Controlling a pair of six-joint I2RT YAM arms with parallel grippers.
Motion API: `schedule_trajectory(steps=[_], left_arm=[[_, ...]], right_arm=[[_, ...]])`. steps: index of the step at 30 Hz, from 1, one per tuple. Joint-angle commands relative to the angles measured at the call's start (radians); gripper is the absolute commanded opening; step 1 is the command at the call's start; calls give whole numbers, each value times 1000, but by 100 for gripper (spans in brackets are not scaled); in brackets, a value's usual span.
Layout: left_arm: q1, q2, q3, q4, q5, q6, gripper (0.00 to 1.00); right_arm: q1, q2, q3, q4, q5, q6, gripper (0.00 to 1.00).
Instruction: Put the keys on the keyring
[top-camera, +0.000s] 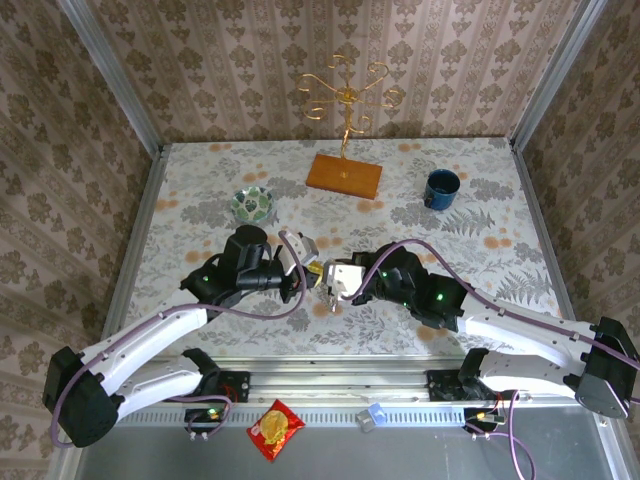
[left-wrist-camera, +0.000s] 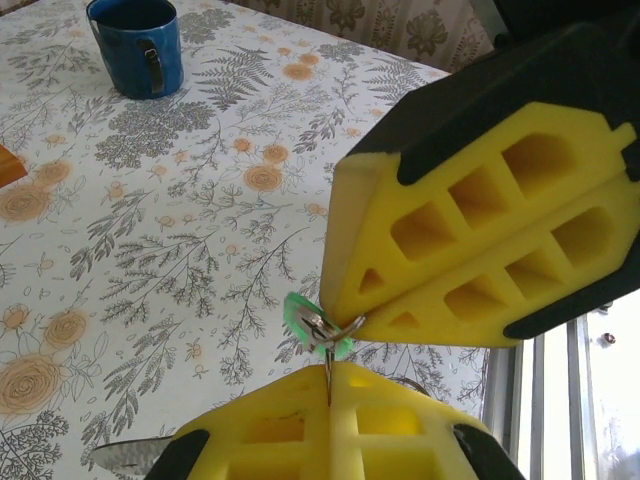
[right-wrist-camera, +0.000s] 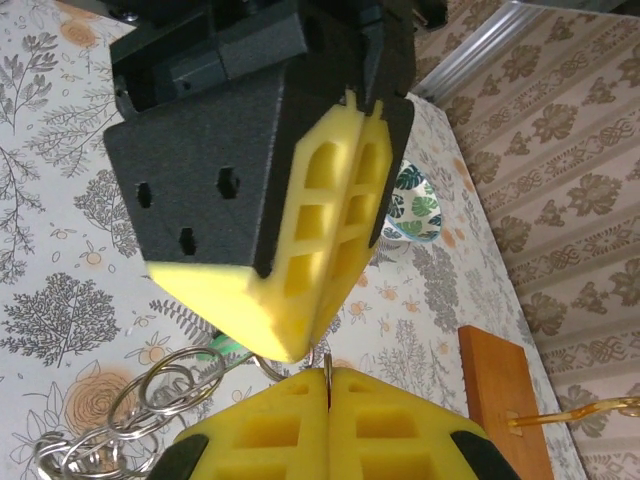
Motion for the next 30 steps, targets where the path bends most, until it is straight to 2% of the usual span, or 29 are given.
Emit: schedule_trajectory(steps=[1,11,22,30], left_arm=[[-1,-7,31,27,18,10,0],[-1,-12,33,29,9,23,0],[-1,-10,31,42,12,29,0],[-1,-13,29,37,15,29,0]], right_arm=[[2,-28,2,41,26,2,0],[2,-4,21,-36,1,-7,0],[2,7,28,-39,-27,3,0],[4,0,19,-1,0,7,0]])
